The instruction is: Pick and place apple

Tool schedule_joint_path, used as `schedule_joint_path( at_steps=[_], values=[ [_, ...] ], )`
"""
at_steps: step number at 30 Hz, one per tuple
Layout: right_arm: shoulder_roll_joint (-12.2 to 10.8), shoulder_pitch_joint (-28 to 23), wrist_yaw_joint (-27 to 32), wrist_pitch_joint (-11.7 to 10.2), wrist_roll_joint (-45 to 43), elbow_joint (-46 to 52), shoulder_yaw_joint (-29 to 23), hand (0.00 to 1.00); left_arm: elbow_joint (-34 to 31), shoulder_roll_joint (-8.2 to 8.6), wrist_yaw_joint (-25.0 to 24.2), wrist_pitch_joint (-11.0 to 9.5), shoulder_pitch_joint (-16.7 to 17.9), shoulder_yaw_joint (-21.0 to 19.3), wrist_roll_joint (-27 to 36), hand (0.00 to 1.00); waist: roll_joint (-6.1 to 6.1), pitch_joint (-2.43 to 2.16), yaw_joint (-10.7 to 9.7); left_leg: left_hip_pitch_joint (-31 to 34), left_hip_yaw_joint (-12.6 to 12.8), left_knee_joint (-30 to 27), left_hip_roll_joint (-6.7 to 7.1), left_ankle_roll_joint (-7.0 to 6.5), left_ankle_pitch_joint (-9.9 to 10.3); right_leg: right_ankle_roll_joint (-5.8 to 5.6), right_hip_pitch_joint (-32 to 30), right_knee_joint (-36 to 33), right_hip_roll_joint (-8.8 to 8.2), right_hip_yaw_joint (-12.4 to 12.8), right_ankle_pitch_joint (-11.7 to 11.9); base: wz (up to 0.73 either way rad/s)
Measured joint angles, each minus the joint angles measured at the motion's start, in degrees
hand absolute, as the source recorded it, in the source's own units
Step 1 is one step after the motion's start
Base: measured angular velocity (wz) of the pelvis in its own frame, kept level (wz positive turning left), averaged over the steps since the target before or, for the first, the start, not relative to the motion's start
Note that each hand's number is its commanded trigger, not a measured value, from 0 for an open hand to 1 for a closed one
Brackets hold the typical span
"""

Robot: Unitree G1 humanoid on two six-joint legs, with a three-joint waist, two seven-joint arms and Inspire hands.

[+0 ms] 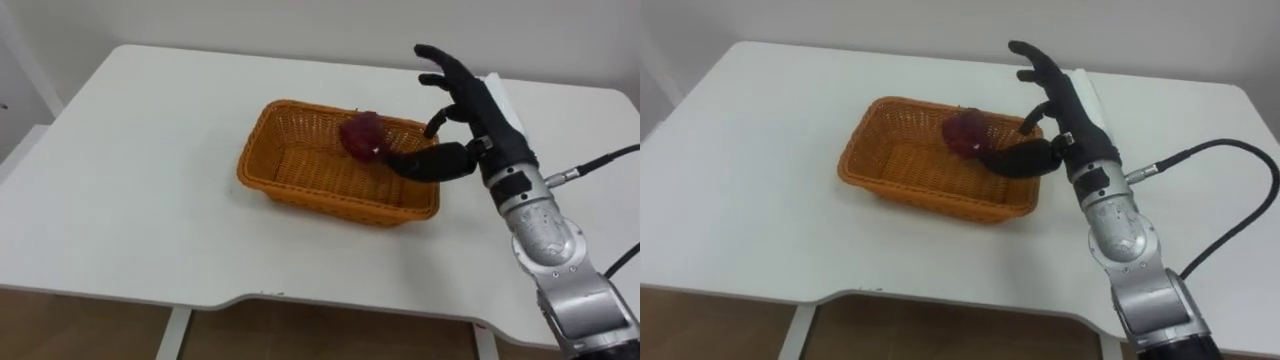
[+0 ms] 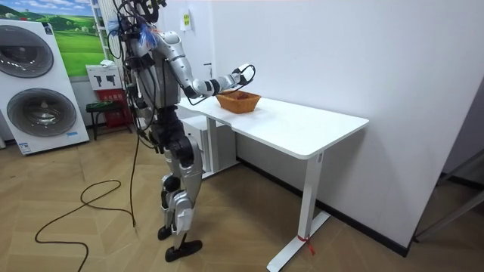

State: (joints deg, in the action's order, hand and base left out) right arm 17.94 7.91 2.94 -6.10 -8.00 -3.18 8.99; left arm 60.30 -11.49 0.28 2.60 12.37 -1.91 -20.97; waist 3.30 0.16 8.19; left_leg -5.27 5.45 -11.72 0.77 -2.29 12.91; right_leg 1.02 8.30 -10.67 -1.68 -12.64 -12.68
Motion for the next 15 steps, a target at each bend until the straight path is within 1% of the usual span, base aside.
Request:
schedule_joint_path(
  at_steps=[3,7,13,15],
  values=[
    [-0.01,0.0,-0.32,0.85,0.23,1.49,1.03,0.0,-1.46,0.0,0.03,0.0,0.51,-0.01,0.02,0.0,0.03,-0.02,0.02,0.03,-0.01,0.0,0.05,-0.01,-0.01,0.0,0.02,0.03,-0.04,-0.04,0.0,0.0],
    [-0.06,-0.01,-0.61,0.85,1.1,2.2,1.12,0.0,-2.33,0.06,0.11,-0.02,0.95,0.03,0.05,0.0,0.05,-0.03,-0.18,-0.48,-0.08,0.1,0.06,-0.01,-0.01,0.0,0.3,0.15,-0.05,0.06,0.0,0.01],
    [-0.02,-0.01,-0.54,0.85,3.25,2.15,1.08,0.0,-2.09,0.1,0.43,-0.03,1.05,0.01,0.04,0.0,-0.04,0.03,-0.28,-1.41,-0.21,0.43,0.16,0.02,-0.03,0.0,1.48,1.07,0.01,0.01,0.0,0.01],
    [0.01,-0.01,-0.49,0.85,3.25,2.15,0.8,0.0,-1.55,0.11,0.66,-0.06,1.17,-0.05,0.02,0.0,-0.02,0.02,-0.61,-1.49,-0.21,0.43,0.16,0.03,-0.03,0.0,1.6,1.11,0.01,0.02,0.0,0.0]
  ],
)
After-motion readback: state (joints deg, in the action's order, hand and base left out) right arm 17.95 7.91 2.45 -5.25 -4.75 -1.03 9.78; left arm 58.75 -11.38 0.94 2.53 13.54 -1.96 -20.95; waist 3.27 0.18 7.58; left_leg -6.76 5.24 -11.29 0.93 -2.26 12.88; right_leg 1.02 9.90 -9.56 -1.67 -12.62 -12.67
